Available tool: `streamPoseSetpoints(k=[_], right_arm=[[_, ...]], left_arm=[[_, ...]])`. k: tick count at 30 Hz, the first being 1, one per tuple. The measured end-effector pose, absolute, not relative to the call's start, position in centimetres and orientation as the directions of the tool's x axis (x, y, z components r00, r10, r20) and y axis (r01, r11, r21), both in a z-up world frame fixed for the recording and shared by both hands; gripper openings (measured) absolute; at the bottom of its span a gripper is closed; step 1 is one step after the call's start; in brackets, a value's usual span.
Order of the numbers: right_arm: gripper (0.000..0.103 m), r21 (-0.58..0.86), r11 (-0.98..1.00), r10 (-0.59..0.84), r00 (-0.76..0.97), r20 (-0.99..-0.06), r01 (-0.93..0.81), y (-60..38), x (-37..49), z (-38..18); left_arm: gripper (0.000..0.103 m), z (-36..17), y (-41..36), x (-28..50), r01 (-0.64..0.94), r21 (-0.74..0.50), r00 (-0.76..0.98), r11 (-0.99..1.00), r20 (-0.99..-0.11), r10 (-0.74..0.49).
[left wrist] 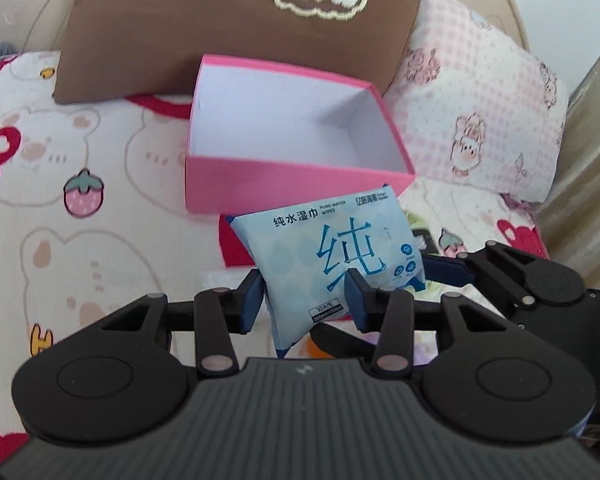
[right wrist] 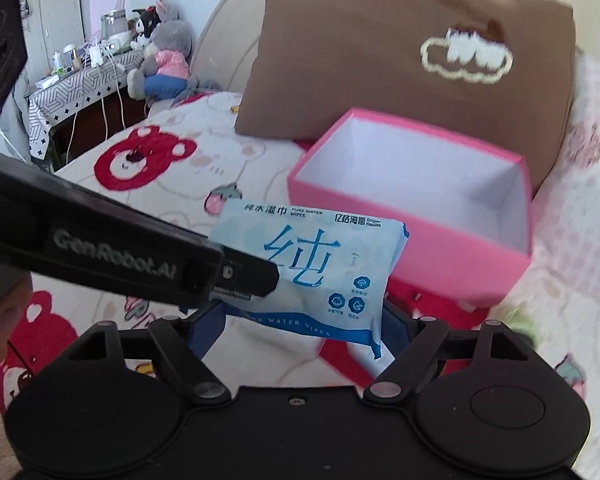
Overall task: Organize objects
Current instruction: 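Lift the wet-wipes pack with the left gripper and carry it over the pink box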
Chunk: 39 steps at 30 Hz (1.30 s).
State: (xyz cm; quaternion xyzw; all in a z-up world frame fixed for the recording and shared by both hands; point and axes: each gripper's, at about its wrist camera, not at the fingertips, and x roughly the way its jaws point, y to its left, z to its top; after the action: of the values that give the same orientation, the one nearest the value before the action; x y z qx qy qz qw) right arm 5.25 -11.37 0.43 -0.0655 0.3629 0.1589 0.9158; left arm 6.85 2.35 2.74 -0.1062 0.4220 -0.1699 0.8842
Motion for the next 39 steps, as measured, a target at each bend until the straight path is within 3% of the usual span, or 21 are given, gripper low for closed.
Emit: streamPoseSetpoints(k=[7,17,33,36,39], right_arm=[[0.085,-0.175,0.916,0.173,0.747,-0.642,-0.362,-10.0,5.7,2.4],[0.085,-0.194,0.896,0.178,0.722,-0.669,-0.400,-11.7,9.2,5.5],[0.081,-0.044,0.908,0.269,0.658,-0.704,-0.417,-17.5,18.8,3.9],[0.078,-0.002,0.921,0.271,0.646,-0.713,-0.389,-18.5,21.1,2.9],[0.068,-0.005,0.921,0.264,0.632,-0.729,-0.390,-19.0,23.1,1.8]], left_arm=[[0.042,4.8,3.0,8.4,0.196,-0.367,0.578,0.909,-0.706,-0.409],[0.042,7.0,1.9,10.7,0.221,-0.360,0.597,0.906,-0.685,-0.418],[0.042,4.3,-1.5,20.7,0.238,-0.350,0.535,0.906,-0.731,-0.423],[0.042,3.5,-2.0,22.9,0.226,-0.355,0.545,0.907,-0.726,-0.420],[0.042,2.2,-1.8,25.2,0.192,-0.384,0.534,0.903,-0.731,-0.425]])
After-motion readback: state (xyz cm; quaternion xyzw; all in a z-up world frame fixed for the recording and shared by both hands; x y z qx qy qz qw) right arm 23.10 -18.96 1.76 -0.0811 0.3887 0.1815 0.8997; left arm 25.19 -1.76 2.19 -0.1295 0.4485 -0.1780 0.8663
